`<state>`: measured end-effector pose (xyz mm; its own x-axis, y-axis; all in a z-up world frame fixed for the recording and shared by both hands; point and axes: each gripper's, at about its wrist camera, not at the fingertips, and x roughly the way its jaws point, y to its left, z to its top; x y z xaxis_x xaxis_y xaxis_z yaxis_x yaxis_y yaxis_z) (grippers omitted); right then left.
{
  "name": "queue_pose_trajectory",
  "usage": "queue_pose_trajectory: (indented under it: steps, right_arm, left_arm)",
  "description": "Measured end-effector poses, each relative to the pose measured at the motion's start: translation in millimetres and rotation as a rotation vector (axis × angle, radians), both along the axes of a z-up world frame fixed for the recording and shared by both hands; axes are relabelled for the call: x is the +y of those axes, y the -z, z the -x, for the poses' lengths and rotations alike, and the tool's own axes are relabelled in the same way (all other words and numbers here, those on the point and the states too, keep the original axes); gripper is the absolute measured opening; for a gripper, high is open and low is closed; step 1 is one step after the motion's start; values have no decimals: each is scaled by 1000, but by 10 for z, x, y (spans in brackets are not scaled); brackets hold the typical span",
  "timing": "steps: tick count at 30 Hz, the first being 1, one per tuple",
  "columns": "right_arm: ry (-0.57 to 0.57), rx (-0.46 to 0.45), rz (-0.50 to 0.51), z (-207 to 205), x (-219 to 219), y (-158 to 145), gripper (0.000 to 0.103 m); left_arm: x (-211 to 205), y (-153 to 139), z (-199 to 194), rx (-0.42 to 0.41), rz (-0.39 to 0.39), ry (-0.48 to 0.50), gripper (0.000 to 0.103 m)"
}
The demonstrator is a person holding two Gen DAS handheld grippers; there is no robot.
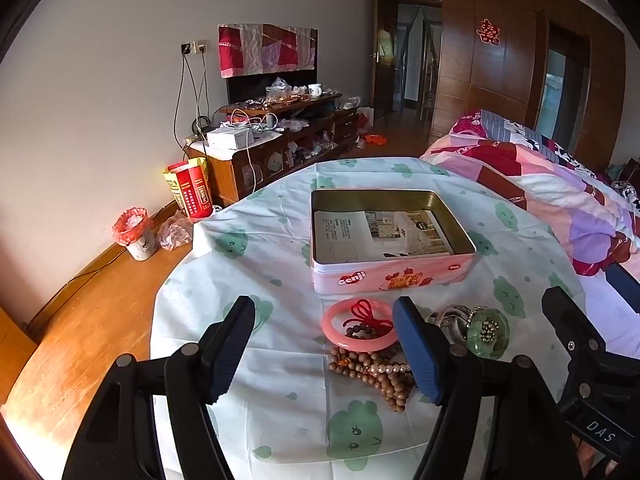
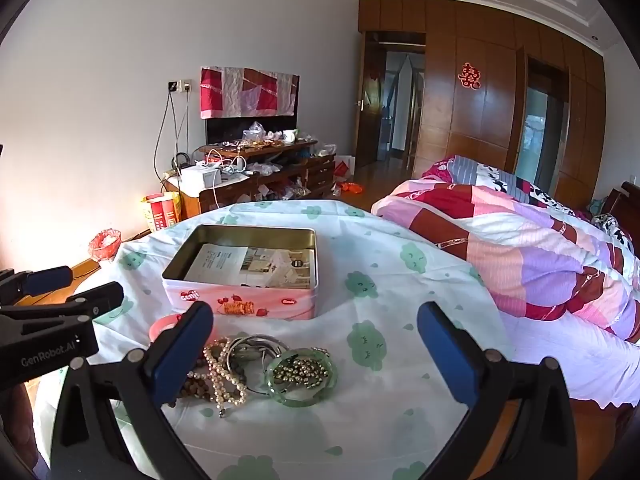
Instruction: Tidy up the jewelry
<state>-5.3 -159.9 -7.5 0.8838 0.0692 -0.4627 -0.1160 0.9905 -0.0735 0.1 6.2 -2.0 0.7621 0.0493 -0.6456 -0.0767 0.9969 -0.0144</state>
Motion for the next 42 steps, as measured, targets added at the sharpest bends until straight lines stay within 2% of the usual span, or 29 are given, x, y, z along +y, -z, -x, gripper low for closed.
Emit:
queue_pose_trajectory:
  steps: [42]
  right_arm:
    - [-2,9,0,18,49,49,103]
  left_arm:
    - [28,8,-11,3,5,-16,72]
